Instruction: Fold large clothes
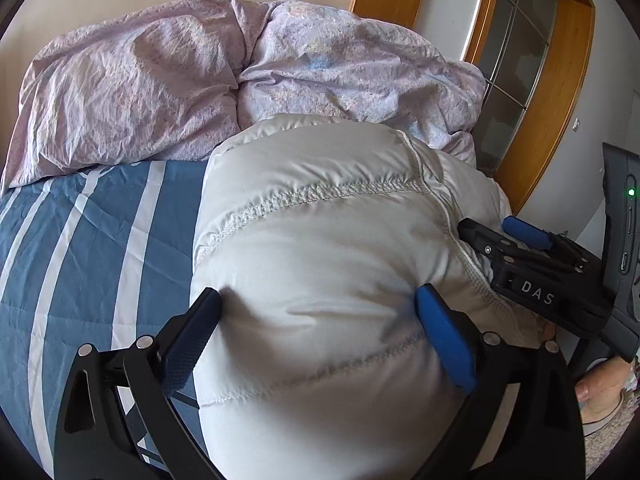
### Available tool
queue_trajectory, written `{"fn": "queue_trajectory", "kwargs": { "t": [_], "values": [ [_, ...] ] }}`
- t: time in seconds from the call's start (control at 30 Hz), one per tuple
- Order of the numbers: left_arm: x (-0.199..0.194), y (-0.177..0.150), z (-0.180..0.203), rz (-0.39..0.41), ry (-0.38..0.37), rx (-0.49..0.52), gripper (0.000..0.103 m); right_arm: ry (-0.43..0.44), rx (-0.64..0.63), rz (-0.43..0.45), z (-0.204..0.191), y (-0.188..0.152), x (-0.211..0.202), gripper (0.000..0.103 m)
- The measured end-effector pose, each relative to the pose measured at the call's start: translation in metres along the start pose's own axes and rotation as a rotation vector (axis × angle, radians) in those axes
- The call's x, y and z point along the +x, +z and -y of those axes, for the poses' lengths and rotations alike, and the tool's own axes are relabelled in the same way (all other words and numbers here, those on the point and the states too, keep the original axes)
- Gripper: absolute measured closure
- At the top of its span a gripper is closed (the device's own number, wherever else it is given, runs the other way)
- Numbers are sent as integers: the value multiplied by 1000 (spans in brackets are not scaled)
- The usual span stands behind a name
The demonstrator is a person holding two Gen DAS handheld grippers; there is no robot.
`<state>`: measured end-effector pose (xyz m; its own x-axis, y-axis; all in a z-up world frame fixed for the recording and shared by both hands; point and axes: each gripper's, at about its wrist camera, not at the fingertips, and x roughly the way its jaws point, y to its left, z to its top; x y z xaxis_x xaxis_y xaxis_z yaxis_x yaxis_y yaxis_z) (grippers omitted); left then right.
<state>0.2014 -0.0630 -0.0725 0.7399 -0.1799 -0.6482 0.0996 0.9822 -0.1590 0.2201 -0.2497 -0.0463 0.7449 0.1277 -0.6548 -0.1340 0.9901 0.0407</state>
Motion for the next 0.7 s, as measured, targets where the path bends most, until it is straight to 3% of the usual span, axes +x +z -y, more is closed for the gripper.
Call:
{"fn": "queue_trajectory", "kwargs": {
  "t": [0.4,0.7],
  "values": [
    [17,1,-2,16,21,15,1,33,59,-31,20,-17,7,21],
    [31,-1,-1,25,44,24,1,42,75,-50,21,-21,34,13]
  ]
}}
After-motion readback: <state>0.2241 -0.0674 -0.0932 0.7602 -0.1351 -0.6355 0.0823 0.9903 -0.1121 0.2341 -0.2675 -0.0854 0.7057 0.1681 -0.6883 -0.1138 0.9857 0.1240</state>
